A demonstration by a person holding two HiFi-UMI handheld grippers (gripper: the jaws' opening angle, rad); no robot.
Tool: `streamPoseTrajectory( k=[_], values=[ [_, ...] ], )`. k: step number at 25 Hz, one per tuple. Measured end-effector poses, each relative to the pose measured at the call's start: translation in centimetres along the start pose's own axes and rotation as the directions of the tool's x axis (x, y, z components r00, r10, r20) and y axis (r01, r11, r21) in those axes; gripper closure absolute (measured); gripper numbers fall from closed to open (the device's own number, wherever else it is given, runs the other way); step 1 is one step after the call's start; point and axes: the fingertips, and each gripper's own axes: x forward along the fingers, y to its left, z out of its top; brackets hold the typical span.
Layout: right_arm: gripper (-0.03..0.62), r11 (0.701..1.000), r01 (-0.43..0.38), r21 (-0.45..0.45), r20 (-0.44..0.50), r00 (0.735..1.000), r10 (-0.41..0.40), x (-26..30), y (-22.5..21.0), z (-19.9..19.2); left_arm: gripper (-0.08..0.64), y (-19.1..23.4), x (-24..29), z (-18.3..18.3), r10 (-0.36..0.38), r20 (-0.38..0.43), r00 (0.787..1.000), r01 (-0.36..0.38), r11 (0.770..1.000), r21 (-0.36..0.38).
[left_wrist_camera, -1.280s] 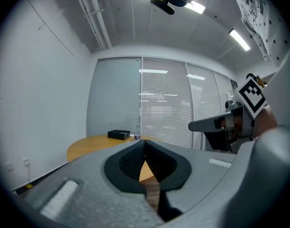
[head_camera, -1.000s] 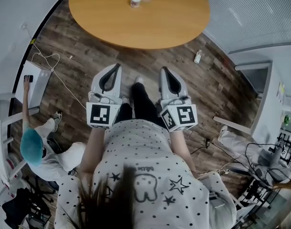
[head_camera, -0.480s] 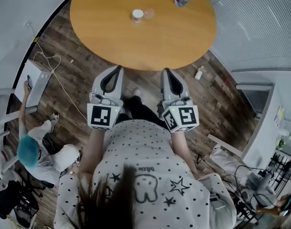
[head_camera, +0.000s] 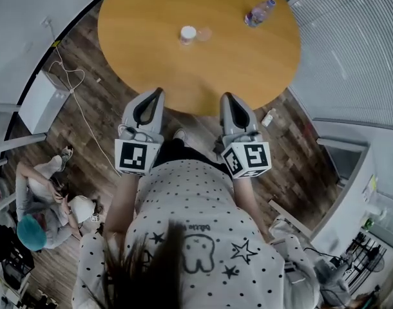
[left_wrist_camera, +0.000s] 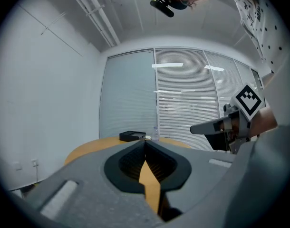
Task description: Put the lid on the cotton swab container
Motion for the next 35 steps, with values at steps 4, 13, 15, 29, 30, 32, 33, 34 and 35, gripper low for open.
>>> streamPoseTrajectory(
  k=[4,13,15,29,30,32,33,34,35],
  values=[
    [0.588,1.000,-0.008,0.007,-0.010,1.000,0.008,0.5,-1.5,-0.2,0.551,0.2,1.0,0.4,0.021,-0.004,1.000,-0.021,1.000,0.004],
    [0.588,0.999,0.019,0.035,-0.020,1.000,-0.018,1.0,-2.6,-0.6,0.551,1.1,2.0,1.1,0.021,-0.008,1.000,-0.021,1.000,0.013],
    [0.588,0.999,0.026,0.036,-0.026,0.999,-0.025,1.4,-2.6,-0.6,0.551,1.5,2.4,1.0,0.015,-0.007,1.000,-0.015,1.000,0.009],
    [0.589,0.997,0.066,0.044,-0.071,0.996,-0.063,9.2,-1.6,0.1,0.549,7.0,8.3,-0.5,-0.033,-0.063,0.997,0.034,0.999,0.015],
    [0.589,0.997,0.071,0.042,-0.069,0.995,-0.068,9.8,-1.4,0.2,0.549,7.6,8.6,-0.7,-0.037,-0.063,0.997,0.038,0.999,0.007],
    [0.588,0.996,0.083,0.044,-0.066,0.995,-0.080,10.9,-1.2,0.2,0.551,8.8,9.3,-0.9,-0.046,-0.063,0.997,0.046,0.999,0.001],
    [0.589,0.995,0.091,0.048,-0.068,0.994,-0.087,11.3,-1.1,0.1,0.550,9.2,9.6,-1.2,-0.052,-0.065,0.997,0.052,0.999,0.001],
    [0.588,0.994,0.099,0.053,-0.070,0.993,-0.095,11.6,-1.1,0.1,0.549,9.6,9.9,-1.5,-0.058,-0.069,0.996,0.059,0.998,0.000],
    [0.588,0.993,0.108,0.057,-0.073,0.992,-0.103,11.9,-1.3,0.0,0.549,9.9,10.4,-1.7,-0.065,-0.075,0.995,0.065,0.998,-0.004]
  ],
)
